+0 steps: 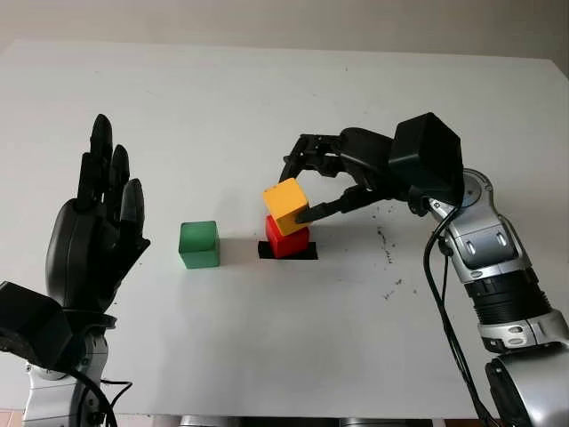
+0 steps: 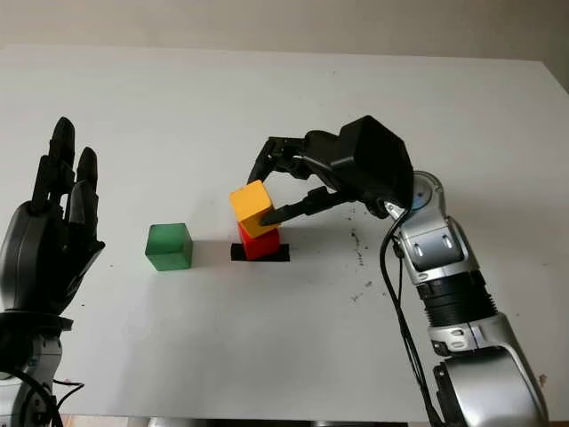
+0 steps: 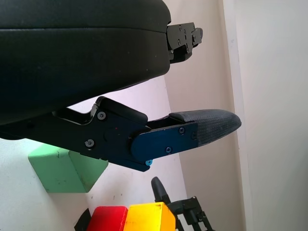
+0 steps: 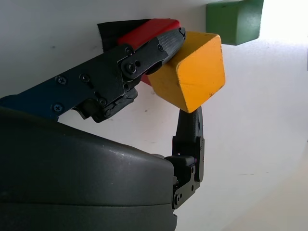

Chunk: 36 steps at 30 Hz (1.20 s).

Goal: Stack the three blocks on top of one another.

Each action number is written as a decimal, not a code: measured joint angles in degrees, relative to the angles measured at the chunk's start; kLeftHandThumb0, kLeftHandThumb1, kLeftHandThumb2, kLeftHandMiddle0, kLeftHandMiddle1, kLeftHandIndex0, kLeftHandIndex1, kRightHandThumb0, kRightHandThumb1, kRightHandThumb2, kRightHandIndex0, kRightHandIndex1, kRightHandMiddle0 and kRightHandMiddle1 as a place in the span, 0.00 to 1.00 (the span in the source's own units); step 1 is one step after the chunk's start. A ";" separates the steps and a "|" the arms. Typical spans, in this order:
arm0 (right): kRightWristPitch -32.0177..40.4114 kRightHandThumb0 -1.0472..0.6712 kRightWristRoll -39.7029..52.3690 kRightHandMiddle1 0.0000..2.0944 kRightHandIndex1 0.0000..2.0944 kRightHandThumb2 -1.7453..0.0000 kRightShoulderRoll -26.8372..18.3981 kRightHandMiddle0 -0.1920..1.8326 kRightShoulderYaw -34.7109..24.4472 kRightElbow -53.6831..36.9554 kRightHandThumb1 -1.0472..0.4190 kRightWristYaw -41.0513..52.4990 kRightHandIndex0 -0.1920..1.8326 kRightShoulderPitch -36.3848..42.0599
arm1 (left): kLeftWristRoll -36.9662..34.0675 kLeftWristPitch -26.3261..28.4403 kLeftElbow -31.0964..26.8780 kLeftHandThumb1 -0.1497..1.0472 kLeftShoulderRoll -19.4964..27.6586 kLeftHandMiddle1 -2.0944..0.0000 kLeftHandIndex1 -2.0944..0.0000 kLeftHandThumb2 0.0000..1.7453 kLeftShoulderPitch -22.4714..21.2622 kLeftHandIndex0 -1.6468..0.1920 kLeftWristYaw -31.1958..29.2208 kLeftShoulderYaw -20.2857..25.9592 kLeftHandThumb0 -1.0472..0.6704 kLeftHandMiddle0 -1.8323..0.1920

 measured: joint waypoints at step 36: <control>-0.48 0.09 -2.93 0.00 0.00 0.97 -5.47 0.00 3.16 -3.16 0.14 8.29 0.00 0.68 | 0.61 -1.20 -0.06 1.00 0.07 0.97 0.97 0.35 0.45 0.98 -0.29 0.35 0.21 0.98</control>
